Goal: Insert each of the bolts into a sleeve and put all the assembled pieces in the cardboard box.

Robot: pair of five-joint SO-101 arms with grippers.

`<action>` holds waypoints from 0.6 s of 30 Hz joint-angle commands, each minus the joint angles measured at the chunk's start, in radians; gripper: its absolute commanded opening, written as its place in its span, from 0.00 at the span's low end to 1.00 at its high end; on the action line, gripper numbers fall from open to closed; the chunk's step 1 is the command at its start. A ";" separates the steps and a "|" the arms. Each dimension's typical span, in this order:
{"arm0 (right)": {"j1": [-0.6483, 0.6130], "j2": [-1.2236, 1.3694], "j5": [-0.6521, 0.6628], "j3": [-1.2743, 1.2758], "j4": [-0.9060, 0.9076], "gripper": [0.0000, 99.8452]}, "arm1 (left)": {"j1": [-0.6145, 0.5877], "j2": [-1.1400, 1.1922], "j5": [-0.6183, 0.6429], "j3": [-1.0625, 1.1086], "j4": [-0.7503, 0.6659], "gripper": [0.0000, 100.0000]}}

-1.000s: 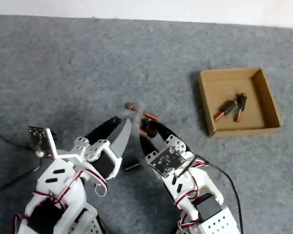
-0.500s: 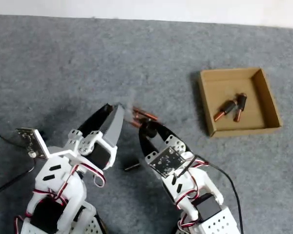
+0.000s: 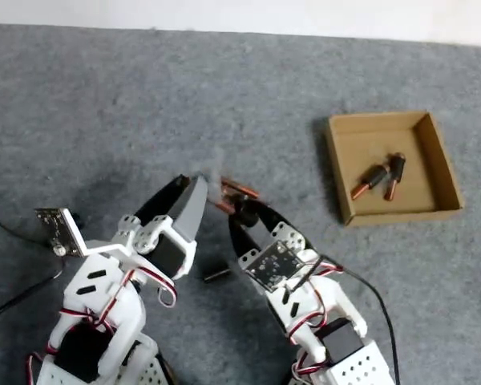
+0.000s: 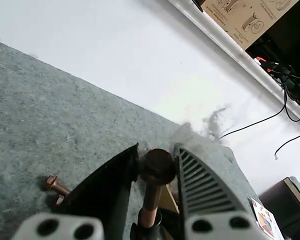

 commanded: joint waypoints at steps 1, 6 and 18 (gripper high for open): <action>-0.022 -0.019 0.009 0.114 -0.001 0.00 | 0.024 -0.007 0.011 0.015 -0.068 0.01; -0.031 -0.019 0.009 0.114 0.016 0.00 | 0.019 -0.010 0.006 0.111 -0.167 0.01; -0.027 -0.021 0.009 0.114 0.015 0.00 | 0.027 -0.010 0.006 0.131 -0.094 0.01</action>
